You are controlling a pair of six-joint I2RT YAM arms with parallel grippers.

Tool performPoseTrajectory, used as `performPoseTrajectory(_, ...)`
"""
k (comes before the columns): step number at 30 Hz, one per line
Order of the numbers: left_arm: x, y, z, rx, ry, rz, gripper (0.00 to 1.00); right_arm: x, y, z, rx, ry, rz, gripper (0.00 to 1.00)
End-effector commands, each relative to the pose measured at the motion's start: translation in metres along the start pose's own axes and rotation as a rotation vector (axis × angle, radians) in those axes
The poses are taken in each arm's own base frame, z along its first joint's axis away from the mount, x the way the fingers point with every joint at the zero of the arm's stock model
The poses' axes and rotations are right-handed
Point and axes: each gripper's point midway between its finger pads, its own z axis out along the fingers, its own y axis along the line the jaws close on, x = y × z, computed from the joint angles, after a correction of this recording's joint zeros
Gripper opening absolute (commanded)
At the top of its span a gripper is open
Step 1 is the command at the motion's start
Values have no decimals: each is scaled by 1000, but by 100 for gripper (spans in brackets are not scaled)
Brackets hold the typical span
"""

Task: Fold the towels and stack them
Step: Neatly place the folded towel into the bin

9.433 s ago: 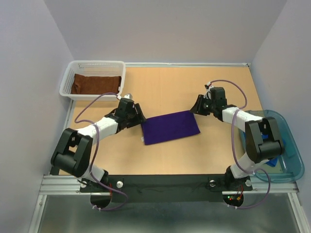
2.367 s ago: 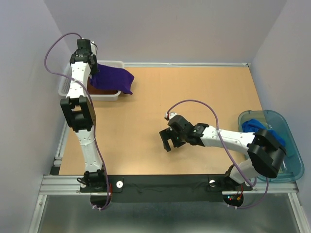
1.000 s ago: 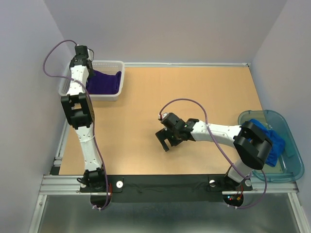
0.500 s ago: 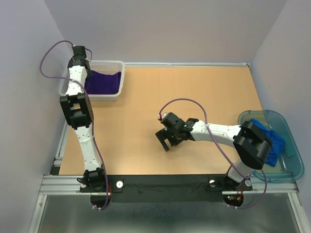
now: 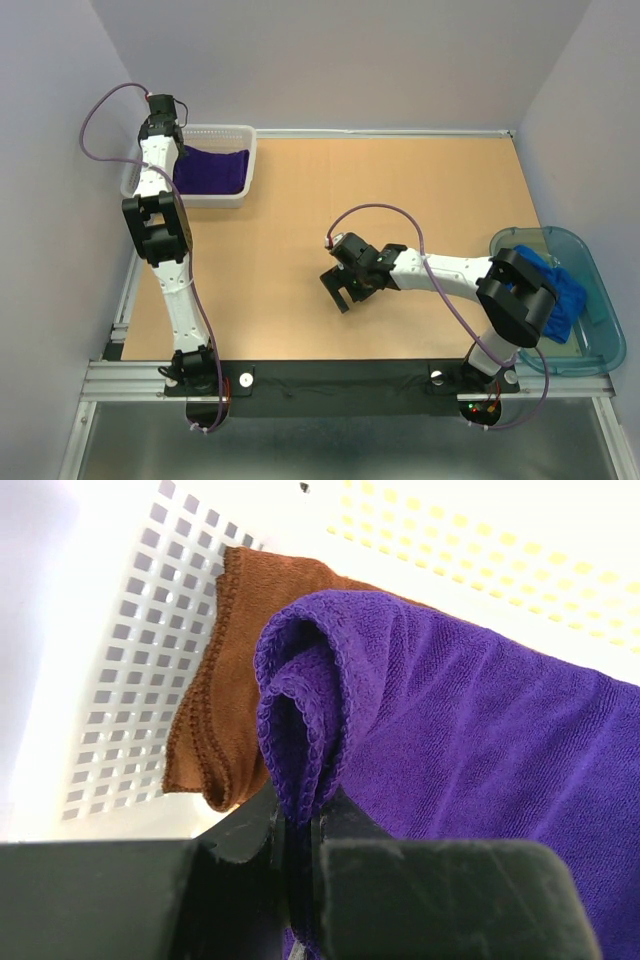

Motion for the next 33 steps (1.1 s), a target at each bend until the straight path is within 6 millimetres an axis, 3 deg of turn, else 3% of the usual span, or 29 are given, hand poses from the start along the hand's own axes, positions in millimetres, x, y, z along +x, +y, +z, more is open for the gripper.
performPoseTrajectory(1, -33, 21, -15, -55, -97, -19, 0, -16, 1, -4, 3, -28, -5, 100)
performPoseTrajectory(5, -26, 29, -8, -109, -78, -5, 0, -16, 2, -3, 0, -26, -4, 100)
performPoseTrajectory(8, -30, 37, -11, -151, -86, 0, 7, -15, 2, -2, -2, -21, -6, 100)
performPoseTrajectory(11, -36, 45, -15, -193, -104, 9, 30, -16, 3, -3, -3, -22, -7, 100)
performPoseTrajectory(12, -38, 48, -18, -205, -112, 15, 43, -15, 2, -2, -2, -21, -6, 100)
performPoseTrajectory(14, -44, 57, -24, -249, -130, 5, 57, -16, 3, -3, -8, -22, -2, 100)
performPoseTrajectory(17, -49, 66, -33, -294, -145, -4, 68, -16, 5, -4, -14, -22, -1, 100)
performPoseTrajectory(22, -65, 74, -58, -302, -195, -37, 71, -20, 1, -8, 6, -44, 7, 100)
performPoseTrajectory(25, -74, 64, -75, -223, -223, -69, 70, -24, -10, -12, 67, -75, 39, 100)
performPoseTrajectory(26, -70, 53, -75, -154, -212, -75, 70, -26, -14, -13, 87, -81, 48, 100)
performPoseTrajectory(28, -76, 42, -95, -74, -242, -118, 70, -32, -31, -16, 140, -101, 88, 100)
performPoseTrajectory(29, -68, 28, -96, 2, -223, -138, 70, -38, -45, -21, 174, -120, 134, 99)
performPoseTrajectory(31, -74, 8, -124, 115, -252, -147, 70, -48, -61, -30, 206, -151, 182, 99)
performPoseTrajectory(32, -61, -1, -126, 148, -224, -142, 70, -57, -80, -41, 247, -192, 229, 98)
performPoseTrajectory(33, -66, -10, -152, 197, -256, -143, 70, -60, -91, -47, 271, -207, 250, 98)
